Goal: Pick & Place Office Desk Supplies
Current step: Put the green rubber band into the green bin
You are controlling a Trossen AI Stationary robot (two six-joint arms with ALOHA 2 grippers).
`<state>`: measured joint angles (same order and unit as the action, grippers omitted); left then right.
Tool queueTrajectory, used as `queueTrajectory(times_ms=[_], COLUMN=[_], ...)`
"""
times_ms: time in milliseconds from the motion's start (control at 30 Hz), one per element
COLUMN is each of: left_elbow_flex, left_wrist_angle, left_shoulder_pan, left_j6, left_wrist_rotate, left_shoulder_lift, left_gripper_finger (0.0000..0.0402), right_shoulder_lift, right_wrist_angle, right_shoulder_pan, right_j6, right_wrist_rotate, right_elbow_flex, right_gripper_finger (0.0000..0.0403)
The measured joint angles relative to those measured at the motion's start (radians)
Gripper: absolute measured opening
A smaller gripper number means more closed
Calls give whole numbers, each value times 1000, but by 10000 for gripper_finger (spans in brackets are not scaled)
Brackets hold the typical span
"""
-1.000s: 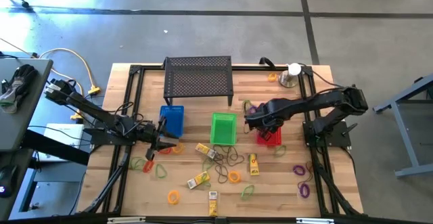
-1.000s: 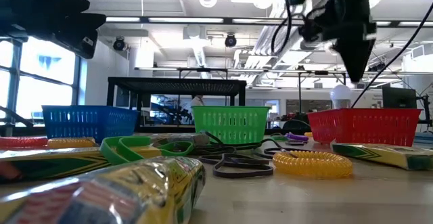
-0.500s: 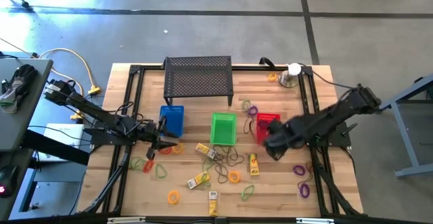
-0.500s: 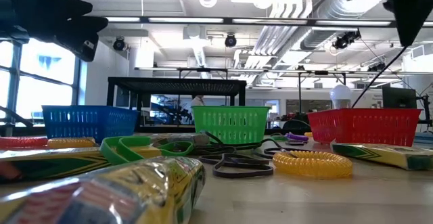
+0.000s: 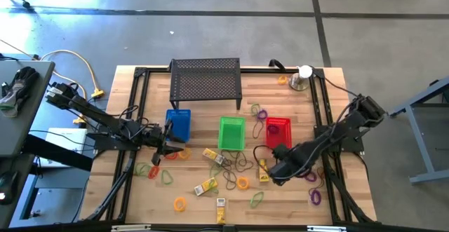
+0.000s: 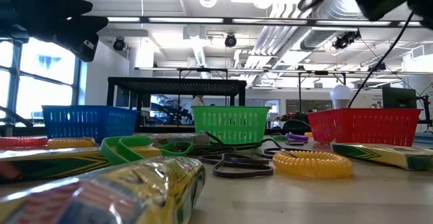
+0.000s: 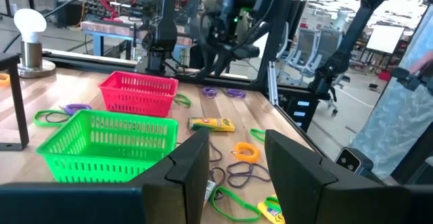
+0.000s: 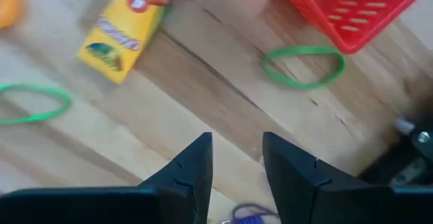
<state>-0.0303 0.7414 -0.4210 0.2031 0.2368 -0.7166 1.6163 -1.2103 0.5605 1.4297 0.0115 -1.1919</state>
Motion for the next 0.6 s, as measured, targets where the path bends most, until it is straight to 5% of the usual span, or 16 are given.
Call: queueTrajectory(times_ms=[600], left_elbow_flex=[0], left_wrist_angle=[0], left_shoulder_pan=[0], left_j6=[39], left_wrist_rotate=[-2], left_shoulder_lift=[0], left_gripper_finger=[140], right_shoulder_lift=[142], right_wrist_angle=[64], right_shoulder_pan=[-59], right_j6=[-225], right_wrist_rotate=[67], right_elbow_flex=[68], right_gripper_finger=[119])
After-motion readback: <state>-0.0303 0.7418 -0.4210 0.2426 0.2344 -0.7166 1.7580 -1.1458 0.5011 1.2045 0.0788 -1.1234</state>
